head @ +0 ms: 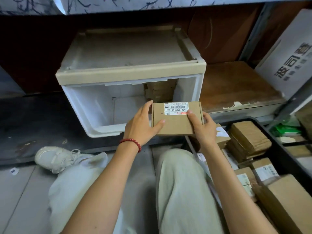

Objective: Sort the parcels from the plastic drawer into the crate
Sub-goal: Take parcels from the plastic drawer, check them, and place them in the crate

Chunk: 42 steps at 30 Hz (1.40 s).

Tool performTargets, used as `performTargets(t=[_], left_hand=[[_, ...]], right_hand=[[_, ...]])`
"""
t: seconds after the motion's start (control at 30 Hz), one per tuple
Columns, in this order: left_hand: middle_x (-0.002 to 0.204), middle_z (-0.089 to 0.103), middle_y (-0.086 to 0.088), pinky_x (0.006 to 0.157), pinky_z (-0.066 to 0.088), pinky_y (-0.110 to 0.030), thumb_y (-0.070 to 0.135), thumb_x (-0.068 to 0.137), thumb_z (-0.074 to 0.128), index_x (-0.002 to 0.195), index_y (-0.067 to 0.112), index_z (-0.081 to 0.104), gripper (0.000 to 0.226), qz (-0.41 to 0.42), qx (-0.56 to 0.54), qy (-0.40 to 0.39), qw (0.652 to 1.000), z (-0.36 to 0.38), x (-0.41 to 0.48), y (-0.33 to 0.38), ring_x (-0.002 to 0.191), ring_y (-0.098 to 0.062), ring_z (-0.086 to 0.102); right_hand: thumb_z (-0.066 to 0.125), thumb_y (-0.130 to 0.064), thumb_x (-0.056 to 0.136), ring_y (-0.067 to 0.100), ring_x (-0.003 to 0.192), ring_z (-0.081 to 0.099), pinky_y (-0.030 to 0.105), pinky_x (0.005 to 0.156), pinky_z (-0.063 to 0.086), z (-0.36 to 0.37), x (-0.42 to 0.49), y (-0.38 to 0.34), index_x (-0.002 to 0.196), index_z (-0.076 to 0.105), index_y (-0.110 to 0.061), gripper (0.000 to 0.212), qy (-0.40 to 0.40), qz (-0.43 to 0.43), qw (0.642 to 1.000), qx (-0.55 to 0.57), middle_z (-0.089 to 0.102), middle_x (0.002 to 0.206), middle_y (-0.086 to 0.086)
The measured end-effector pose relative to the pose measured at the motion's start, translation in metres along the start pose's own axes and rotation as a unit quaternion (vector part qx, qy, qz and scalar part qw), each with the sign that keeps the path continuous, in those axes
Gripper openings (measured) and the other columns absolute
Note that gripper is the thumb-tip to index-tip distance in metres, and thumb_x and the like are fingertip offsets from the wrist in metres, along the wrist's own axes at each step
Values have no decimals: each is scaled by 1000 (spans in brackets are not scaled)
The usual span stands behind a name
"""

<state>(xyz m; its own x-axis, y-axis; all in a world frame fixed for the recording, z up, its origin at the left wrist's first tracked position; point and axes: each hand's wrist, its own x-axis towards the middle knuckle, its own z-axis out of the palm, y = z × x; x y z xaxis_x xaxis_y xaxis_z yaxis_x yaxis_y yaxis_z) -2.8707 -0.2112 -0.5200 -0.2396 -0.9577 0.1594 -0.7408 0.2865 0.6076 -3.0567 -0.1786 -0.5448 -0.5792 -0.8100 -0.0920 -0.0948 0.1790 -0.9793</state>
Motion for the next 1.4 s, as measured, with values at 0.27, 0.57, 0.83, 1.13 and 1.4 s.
performTargets(t=[0.27, 0.57, 0.83, 1.13, 1.4], left_hand=[[143, 25, 6, 105, 36, -42, 74, 54, 73, 147, 33, 18, 116, 105, 71, -166, 978, 61, 11, 60, 124, -21, 40], [133, 38, 3, 99, 37, -34, 77, 57, 67, 141, 25, 31, 106, 208, 168, -214, 940, 99, 12, 90, 119, -16, 42], [127, 41, -3, 95, 41, -37, 88, 57, 53, 143, 26, 27, 109, 194, 221, -193, 936, 122, -1, 101, 115, -21, 45], [141, 47, 6, 102, 31, -36, 55, 94, 40, 142, 30, 37, 54, 226, 236, -157, 932, 120, 5, 91, 130, -17, 38], [138, 50, 7, 100, 33, -36, 46, 94, 47, 139, 31, 39, 48, 199, 219, -152, 943, 120, 7, 85, 128, -16, 41]], right_hand=[[74, -61, 65, 18, 102, 62, 45, 91, 53, -86, -3, 35, 111, 53, -28, 61, 99, 101, 989, 48, 61, 110, -2], [66, -29, 87, 21, 103, 67, 31, 83, 57, -143, -24, 67, 114, 60, -15, 31, 60, 160, 945, 278, 66, 116, 11], [64, -10, 90, 26, 102, 69, 40, 79, 60, -127, -34, 86, 138, 41, -10, 53, 53, 197, 902, 380, 67, 120, 12], [48, -16, 100, 26, 110, 63, 42, 84, 56, -147, -40, 132, 133, 42, -16, 34, 213, 237, 915, 248, 59, 128, 11], [61, -21, 94, 29, 107, 62, 50, 94, 51, -119, -36, 161, 142, 32, -13, 56, 156, 298, 931, 141, 59, 124, 10]])
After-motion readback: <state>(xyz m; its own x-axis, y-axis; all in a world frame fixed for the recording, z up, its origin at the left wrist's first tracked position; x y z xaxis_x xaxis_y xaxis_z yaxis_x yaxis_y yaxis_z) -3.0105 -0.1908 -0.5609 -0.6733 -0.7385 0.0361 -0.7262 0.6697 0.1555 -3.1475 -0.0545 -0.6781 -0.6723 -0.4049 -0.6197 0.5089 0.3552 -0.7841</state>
